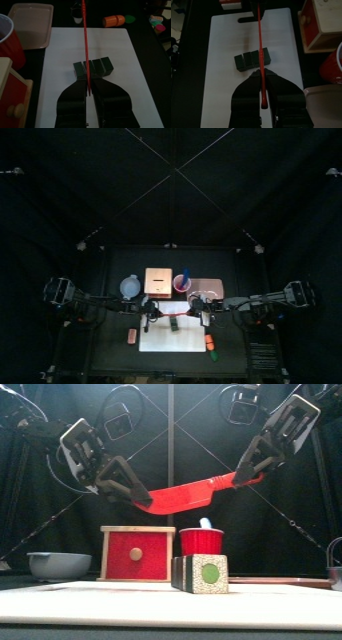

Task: Place sushi on board then cut the sushi with the knife then place the pieces on the plate
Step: Cut the sushi into 4 pieces

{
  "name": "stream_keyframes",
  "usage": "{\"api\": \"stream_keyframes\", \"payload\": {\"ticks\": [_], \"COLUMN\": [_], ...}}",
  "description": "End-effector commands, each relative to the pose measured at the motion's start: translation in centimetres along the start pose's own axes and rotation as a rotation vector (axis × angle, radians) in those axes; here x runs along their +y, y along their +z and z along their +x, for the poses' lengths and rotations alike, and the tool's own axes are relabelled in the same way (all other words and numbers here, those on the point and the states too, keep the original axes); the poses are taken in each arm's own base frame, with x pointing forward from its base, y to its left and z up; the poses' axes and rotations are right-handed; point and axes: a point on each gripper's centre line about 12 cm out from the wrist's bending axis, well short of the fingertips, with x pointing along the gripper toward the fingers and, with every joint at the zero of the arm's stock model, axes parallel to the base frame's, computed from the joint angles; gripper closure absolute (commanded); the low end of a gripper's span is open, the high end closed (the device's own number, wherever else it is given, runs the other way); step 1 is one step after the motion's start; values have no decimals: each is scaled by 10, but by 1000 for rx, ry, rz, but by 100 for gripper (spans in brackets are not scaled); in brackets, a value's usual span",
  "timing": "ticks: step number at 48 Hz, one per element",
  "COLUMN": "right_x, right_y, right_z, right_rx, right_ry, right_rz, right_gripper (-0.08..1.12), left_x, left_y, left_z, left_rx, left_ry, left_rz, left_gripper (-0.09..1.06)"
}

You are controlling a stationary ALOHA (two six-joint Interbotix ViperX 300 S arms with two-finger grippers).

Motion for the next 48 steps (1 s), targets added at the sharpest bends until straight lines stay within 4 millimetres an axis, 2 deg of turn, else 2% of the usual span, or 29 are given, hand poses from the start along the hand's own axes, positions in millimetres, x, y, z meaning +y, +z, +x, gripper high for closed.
{"api": "stream_keyframes", "payload": {"ticks": [1, 16, 31, 48], "right_x": [0, -5, -15, -29], "right_y": [8, -14, -28, -32], "right_z": [-2, 17, 27, 31], "right_rx": [-28, 68, 156, 186], "right_ry": [1, -12, -38, -71], "right_rz": [3, 36, 58, 89], "right_gripper": [69, 69, 69, 69], "left_x": [-3, -13, -21, -23], "left_y": [10, 1, -3, -12], "left_z": [1, 7, 18, 32], "left_rx": [-30, -1, 23, 57], "left_ry": [-5, -14, -24, -21], "left_rz": [-10, -68, -76, -83], "left_gripper": [54, 54, 54, 54]}}
